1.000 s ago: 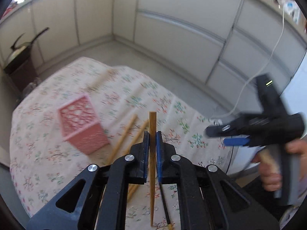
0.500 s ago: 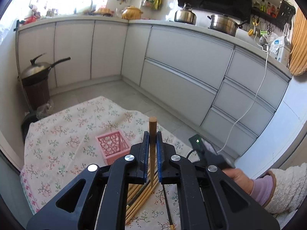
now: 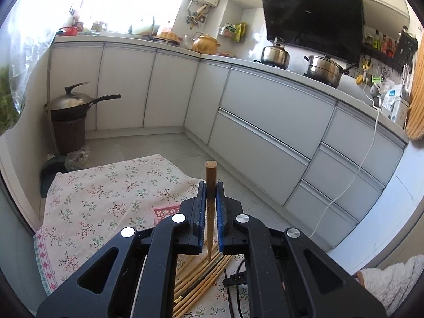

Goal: Organize utensils
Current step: 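Lower the bamboo chopstick into the pink holder and open the left tool while the right tool carries its chopstick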

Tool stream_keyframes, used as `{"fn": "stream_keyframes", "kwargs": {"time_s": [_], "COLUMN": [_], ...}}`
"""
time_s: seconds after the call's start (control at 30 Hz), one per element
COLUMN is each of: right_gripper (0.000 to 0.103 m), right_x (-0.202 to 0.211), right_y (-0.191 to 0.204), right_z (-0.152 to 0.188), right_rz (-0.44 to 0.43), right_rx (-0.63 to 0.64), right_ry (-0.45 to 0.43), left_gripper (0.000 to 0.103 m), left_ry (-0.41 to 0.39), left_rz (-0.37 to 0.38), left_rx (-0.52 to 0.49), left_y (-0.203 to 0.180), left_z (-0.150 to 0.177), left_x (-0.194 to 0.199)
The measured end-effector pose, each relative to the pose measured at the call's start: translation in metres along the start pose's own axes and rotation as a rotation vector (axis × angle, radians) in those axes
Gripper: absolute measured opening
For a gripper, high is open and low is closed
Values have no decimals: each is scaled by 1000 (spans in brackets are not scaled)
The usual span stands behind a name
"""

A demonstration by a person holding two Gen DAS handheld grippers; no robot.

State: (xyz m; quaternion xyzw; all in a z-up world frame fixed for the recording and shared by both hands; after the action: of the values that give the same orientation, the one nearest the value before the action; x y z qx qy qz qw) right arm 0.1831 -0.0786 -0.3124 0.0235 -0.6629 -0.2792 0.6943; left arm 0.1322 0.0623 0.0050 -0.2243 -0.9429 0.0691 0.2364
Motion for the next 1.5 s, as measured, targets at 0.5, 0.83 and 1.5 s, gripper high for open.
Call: {"fn": "stream_keyframes", "kwargs": {"time_s": [0.5, 0.83, 1.5], "right_gripper": [5, 5, 5], "right_x": [202, 311, 266], "right_y": [21, 51, 121], "right_z": [17, -19, -69], "right_rz": [-184, -310, -239], "right_rx": [188, 228, 325], "right_ry": [-497, -681, -552], "left_gripper": [7, 7, 24], "left_ry": [-113, -186, -127], "left_rz": [-82, -201, -264], "left_rx": [178, 199, 378], "left_y": [23, 29, 97], "left_z": [-20, -63, -55], "left_x": [23, 17, -27]}}
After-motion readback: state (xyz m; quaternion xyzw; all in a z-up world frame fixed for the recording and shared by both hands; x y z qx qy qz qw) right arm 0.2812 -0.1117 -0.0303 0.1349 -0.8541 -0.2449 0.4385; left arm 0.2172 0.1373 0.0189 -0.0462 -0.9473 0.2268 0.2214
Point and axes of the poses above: each gripper's, at about its wrist camera, not at the fingertips, and x roughly against the way its jaws point, y to its left, z to its underside, the point moved 6 cm from there along -x, roughly the way its jaws point, and after that the axes turned 1 degree about -x, right-handed, at the moved point
